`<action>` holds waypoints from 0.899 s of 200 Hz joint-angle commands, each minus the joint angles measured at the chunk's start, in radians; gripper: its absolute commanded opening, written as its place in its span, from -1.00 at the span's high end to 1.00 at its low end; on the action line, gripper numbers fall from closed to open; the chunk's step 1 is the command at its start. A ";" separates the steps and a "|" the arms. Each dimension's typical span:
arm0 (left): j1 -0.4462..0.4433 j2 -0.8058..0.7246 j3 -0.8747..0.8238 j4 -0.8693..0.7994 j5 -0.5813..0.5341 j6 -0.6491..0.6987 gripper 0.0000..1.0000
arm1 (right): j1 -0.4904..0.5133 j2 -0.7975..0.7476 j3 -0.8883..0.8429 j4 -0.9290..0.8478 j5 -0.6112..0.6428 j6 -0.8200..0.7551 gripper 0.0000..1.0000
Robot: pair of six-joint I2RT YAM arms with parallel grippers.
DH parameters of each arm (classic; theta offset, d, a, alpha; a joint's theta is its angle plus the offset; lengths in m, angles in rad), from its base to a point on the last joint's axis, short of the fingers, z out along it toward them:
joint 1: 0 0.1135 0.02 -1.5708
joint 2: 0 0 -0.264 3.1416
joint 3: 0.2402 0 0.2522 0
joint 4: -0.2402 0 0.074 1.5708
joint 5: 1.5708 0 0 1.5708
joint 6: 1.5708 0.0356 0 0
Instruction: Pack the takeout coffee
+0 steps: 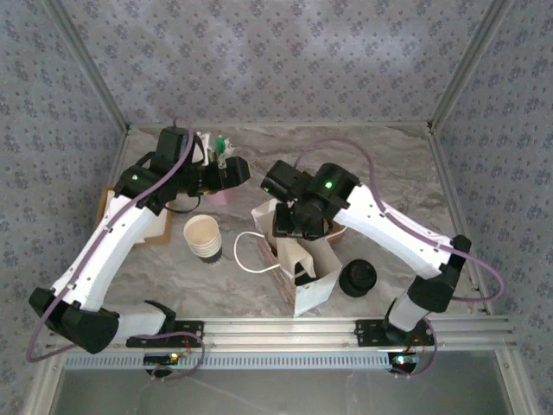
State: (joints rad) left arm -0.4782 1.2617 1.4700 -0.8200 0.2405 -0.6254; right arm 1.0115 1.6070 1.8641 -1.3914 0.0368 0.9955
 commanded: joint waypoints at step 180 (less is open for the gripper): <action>0.053 -0.313 0.047 -0.166 -0.596 0.066 -0.99 | -0.524 -0.534 -0.212 0.273 0.051 -0.616 -0.99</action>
State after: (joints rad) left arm -0.4618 0.9447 1.5528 -0.9527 -0.2737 -0.5583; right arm 0.5785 1.1019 1.6924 -1.1904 0.1478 0.4843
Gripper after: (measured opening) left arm 0.993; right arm 0.996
